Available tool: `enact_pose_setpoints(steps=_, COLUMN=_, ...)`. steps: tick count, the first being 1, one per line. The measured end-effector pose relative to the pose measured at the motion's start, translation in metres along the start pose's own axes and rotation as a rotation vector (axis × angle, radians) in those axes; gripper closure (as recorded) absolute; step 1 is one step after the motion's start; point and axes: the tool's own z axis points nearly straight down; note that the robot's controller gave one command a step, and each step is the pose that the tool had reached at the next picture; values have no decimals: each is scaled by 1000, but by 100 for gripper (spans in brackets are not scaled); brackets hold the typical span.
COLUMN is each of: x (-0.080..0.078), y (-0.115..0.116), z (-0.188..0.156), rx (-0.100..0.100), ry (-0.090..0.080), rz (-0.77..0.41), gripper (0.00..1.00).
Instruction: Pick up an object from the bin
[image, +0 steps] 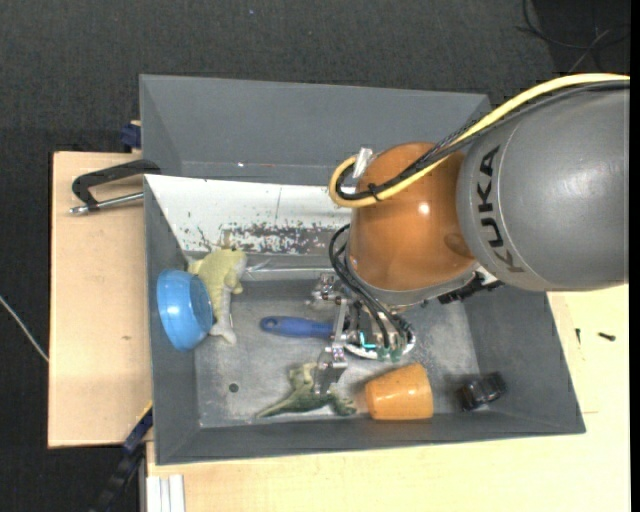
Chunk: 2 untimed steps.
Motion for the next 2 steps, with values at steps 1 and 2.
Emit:
enact_pose_setpoints(steps=1, x=-60, y=-55, z=113, rx=1, ry=-19, rz=-229, gripper=0)
enact_pose_setpoints(steps=2, x=-59, y=-52, z=111, rx=0, ry=-18, rz=-231, gripper=100)
